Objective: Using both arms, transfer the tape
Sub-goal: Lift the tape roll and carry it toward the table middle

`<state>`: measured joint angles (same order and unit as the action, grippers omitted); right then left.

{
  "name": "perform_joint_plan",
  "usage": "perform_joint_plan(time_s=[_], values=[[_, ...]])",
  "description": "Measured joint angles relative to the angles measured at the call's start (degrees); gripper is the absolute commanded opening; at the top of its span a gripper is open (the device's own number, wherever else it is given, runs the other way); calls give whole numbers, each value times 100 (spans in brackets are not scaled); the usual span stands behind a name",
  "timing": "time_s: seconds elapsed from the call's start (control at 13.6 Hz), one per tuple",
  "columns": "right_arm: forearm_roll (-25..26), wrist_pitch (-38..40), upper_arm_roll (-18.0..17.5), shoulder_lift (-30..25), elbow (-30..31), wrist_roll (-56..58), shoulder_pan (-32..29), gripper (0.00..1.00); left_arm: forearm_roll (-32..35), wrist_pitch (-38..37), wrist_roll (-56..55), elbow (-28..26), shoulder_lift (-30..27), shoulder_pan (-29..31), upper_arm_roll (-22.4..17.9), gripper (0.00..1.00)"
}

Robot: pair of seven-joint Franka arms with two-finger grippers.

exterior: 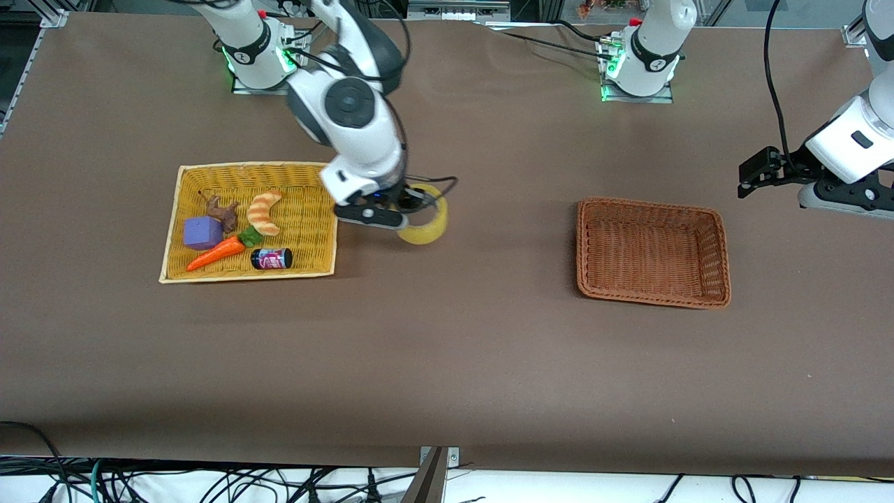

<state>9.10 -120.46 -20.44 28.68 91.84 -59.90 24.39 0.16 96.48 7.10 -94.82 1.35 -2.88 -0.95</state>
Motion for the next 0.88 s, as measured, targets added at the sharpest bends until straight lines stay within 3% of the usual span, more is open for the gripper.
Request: perform_joint_plan(time_s=[0.29, 0.66, 0.73, 0.81, 0.88], values=[[202, -28, 26, 1204, -982, -530, 451, 0, 0, 0, 0, 2, 3, 0, 0, 100], [204, -452, 27, 1962, -1098, -536, 648, 0, 0, -7, 0, 2, 11, 4, -5, 100], [204, -469, 28, 2024, -1105, -540, 689, 10, 0, -8, 0, 2, 17, 4, -7, 100], [204, -477, 28, 2059, -1108, -542, 723, 34, 0, -8, 0, 2, 24, 4, -9, 100], [204, -478, 28, 2074, -1110, -546, 745, 49, 0, -8, 0, 2, 33, 4, -9, 100]])
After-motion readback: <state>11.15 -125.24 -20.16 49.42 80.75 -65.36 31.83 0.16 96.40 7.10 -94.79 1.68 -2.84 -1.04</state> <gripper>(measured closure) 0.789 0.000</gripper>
